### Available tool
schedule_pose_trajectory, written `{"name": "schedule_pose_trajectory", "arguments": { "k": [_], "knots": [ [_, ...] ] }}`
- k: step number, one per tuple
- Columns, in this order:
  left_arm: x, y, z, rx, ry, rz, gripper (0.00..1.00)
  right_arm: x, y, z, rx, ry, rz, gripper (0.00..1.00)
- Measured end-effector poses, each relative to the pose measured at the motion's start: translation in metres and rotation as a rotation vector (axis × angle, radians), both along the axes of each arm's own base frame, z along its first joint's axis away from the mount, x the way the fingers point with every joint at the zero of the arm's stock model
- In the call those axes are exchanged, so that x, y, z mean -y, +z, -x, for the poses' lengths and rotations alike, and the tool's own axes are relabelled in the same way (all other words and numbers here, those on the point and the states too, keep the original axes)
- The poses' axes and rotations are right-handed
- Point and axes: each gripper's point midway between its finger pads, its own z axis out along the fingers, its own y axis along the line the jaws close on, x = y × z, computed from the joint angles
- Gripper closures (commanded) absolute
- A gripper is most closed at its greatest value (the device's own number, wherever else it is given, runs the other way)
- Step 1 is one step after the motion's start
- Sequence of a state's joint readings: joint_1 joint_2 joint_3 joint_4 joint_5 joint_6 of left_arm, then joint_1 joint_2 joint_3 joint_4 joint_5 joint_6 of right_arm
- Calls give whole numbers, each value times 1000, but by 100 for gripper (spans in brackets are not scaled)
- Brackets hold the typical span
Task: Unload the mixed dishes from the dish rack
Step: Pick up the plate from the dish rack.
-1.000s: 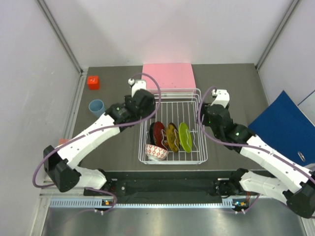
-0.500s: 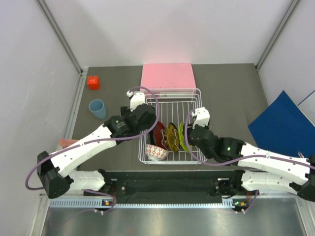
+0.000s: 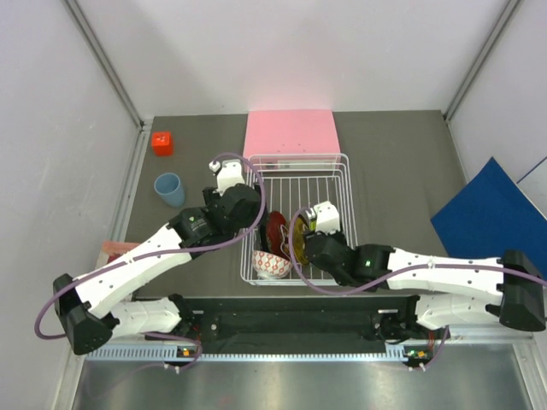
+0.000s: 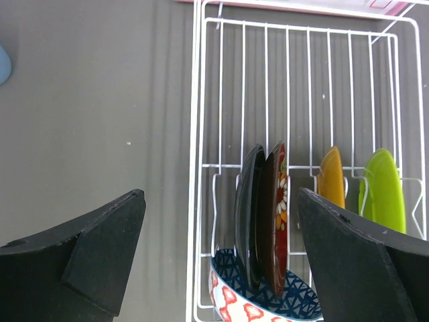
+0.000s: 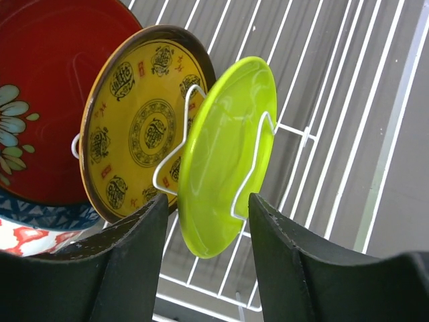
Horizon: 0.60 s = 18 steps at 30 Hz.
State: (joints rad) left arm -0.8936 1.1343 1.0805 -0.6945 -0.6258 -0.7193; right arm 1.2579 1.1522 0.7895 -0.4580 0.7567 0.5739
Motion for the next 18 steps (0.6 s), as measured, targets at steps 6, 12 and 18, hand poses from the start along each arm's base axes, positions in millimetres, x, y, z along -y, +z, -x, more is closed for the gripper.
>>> {"name": "schedule_pose_trajectory", "arguments": {
  "k": [6,12,18],
  "knots": [
    [-1,-5,1,-9,6,2,1,-8,-2,-2,-4,2,15,51],
    [-2,-6,3,-10,5,4,1,-13,-13,-3,-14,3,46,57],
    [-3,-8,3,-12,5,4,1,-14,-23,-3,-27,5,75,67]
  ]
}}
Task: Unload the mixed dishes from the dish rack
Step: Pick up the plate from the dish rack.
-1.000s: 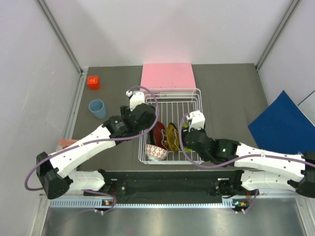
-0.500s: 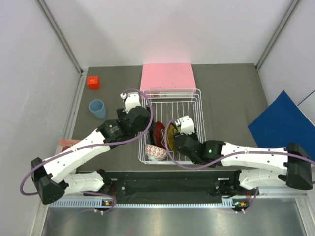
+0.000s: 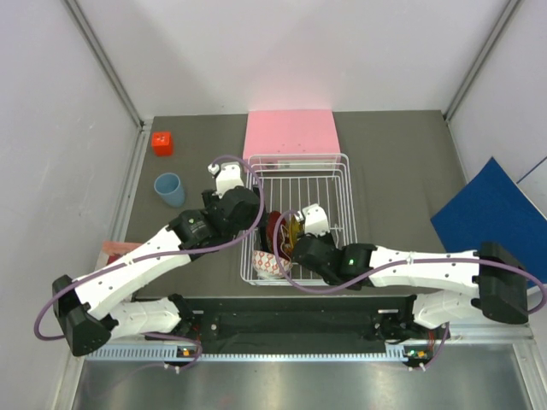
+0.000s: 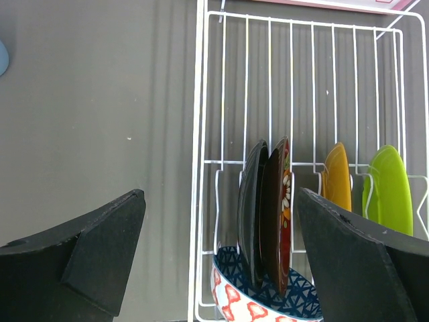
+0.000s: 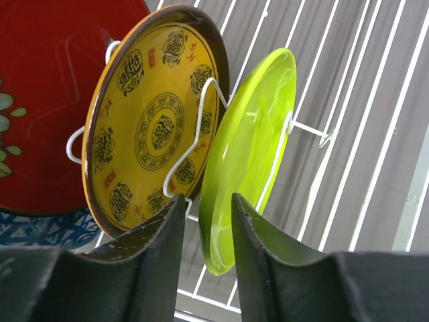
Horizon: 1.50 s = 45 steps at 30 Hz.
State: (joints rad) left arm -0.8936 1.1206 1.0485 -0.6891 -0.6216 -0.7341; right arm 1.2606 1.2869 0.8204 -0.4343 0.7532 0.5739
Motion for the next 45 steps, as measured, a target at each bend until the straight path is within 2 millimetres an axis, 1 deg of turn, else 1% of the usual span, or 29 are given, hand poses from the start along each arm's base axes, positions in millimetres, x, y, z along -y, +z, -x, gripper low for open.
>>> {"name": "schedule_pose_trajectory", "arguments": {
  "k": [1,6,11,12,13,15,20,27,29,31,33,35,37,38,40,45],
  "knots": [
    [0,0,0,0,0,0,1,0,0,0,0,0,0,67],
    [0,-5,2,-10,-5,-3,1,0,1,0,1,1,0,79],
    [1,-7,2,-14,-10,1,1,-5,11,-2,11,-2,-21,88],
    [1,-7,2,-15,-11,0,1,-6,12,-3,13,-2,-23,90],
    [1,-8,3,-18,-13,0,1,-5,13,-3,13,-2,-21,96],
    [2,-10,4,-22,-17,0,1,-6,15,-2,11,-3,-21,99],
    [3,-12,4,-27,-21,1,1,-9,20,-3,13,-3,-35,100],
    [2,-14,5,-30,-21,-3,1,-7,24,-2,14,1,-24,100],
    [2,-15,5,-30,-21,-3,1,-6,33,-2,23,7,-19,100],
    [2,-15,4,-29,-20,-4,1,-7,49,-3,47,15,-32,100],
    [2,-13,3,-21,-19,-2,1,-7,73,-6,86,19,-59,100],
    [3,-11,1,-8,-17,2,1,-5,101,-9,134,26,-90,100],
    [3,-8,-1,4,-16,0,1,3,123,-14,194,22,-78,100],
    [2,-7,-2,11,-15,-3,1,8,131,-16,215,20,-66,100],
    [2,-5,-3,19,-14,-7,1,14,139,-17,244,34,-30,100],
    [2,10,-8,54,-8,-2,1,20,140,-18,276,91,81,100]
  ]
}}
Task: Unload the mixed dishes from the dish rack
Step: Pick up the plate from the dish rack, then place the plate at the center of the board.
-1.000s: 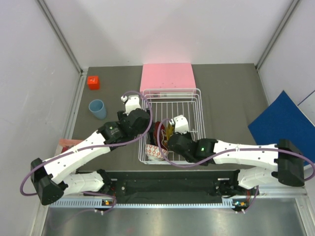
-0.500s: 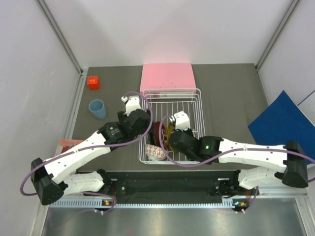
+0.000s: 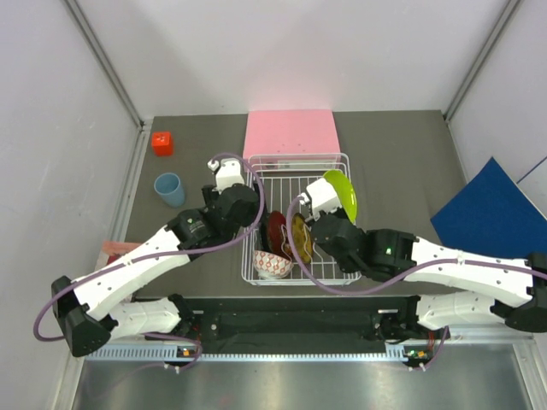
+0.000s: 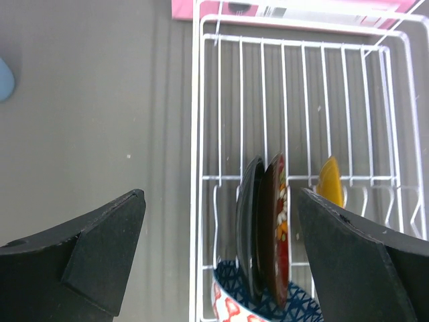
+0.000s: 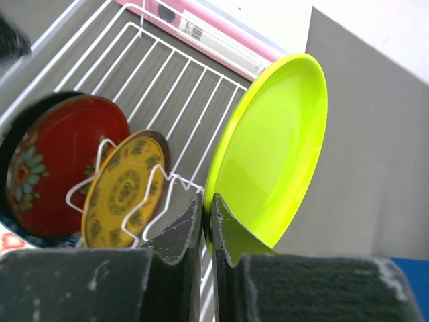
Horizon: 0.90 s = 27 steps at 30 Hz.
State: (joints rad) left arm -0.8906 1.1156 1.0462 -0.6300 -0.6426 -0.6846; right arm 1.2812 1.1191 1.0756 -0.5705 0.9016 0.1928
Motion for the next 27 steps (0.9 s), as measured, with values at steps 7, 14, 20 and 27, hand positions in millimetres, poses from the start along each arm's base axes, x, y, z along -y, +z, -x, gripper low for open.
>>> {"name": "schedule_pose_trajectory", "arguments": {
  "k": [7,14,20,27],
  "knots": [
    [-6,17,-11,37,23,9,1,-8,1,16,85,132,174,100],
    [-5,49,-33,97,-22,56,1,-24,-22,63,262,395,458,100],
    [19,69,-48,78,-199,146,2,-20,-5,87,390,566,441,100],
    [69,55,-25,-56,-525,210,13,-27,3,104,446,681,440,100]
  ]
}}
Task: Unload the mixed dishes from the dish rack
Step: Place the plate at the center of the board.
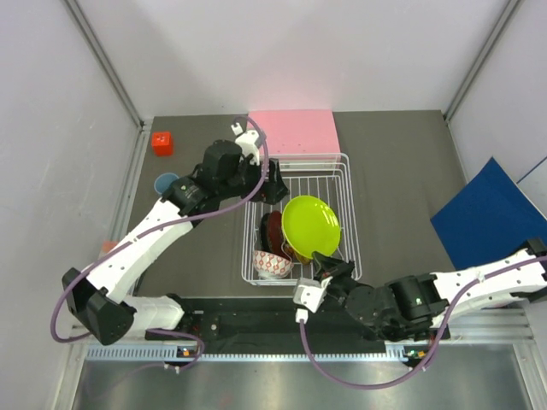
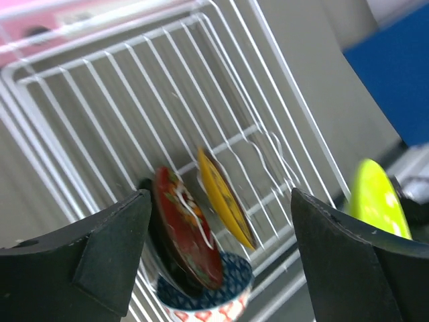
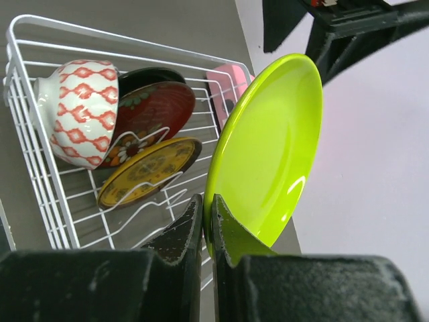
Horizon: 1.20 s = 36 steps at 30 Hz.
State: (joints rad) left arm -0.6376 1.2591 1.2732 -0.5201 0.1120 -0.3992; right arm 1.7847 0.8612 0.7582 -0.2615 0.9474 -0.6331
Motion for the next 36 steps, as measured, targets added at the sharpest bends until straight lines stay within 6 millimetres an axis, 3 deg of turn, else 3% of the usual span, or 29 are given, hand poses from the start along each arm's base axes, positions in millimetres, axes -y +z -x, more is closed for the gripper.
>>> {"name": "schedule_pose_trajectory", "arguments": {
  "k": [4,11,18,21,30,36],
  "knots": [
    [9,-3,14,-49,-82,12,13,-3,-11,3,6,31,43,100],
    [6,8,16,-52,-64,24,15,-6,-26,7,7,65,95,100],
    [10,20,26,-73,-104,55,27,-6,-37,7,18,74,136,100],
    [12,18,33,-97,-134,60,32,-6,-41,6,29,75,150,100],
    [10,-1,58,-173,-200,41,27,-4,-45,-7,51,62,186,100],
    [9,-22,74,-229,-231,16,31,-7,-42,-16,58,61,182,100]
  ]
}}
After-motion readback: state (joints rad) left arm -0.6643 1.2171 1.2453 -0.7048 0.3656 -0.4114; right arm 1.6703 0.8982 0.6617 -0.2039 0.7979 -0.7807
